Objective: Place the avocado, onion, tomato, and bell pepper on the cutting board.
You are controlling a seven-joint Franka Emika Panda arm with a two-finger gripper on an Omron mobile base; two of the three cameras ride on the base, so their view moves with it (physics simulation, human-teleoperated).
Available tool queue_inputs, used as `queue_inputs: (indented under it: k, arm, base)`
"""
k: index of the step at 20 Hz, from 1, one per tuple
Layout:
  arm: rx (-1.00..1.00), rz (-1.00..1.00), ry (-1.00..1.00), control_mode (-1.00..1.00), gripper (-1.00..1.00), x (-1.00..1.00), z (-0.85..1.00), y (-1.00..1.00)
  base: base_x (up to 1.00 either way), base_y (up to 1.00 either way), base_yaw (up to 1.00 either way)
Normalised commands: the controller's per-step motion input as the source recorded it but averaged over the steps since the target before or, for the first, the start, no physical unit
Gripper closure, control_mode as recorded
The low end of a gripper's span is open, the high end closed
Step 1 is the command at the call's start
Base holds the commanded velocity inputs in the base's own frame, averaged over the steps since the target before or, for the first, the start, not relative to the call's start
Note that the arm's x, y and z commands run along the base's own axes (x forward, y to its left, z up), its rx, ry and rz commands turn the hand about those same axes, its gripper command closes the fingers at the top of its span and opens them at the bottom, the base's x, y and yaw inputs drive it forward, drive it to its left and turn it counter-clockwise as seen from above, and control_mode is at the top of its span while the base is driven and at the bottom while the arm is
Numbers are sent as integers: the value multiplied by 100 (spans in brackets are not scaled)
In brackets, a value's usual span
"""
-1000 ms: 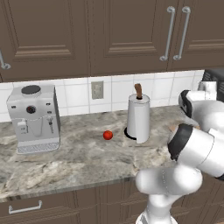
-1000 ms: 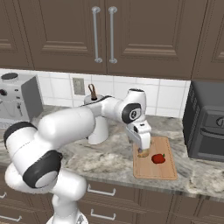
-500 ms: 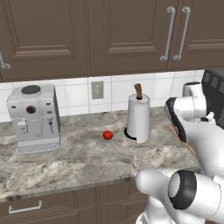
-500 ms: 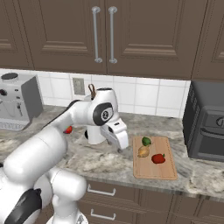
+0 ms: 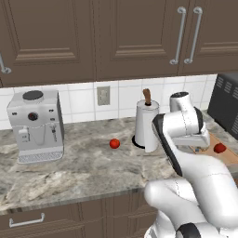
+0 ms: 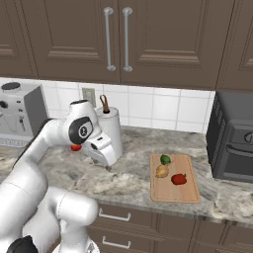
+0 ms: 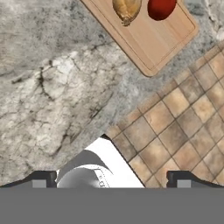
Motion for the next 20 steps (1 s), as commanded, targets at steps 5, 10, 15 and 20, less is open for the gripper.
queue_inputs:
  k: [5,10,15,20]
  arm:
    - [0,23,0,-100,-100,2,0,97]
    - [0,23,0,-100,-100,16,0,99]
    - [0,15,0,-100,-100,36,0,85]
    - [0,5,1,-100,-100,59,0,70]
  base:
    - [0,0,0]
    - [0,0,0]
    - [0,0,0]
    - [0,0,0]
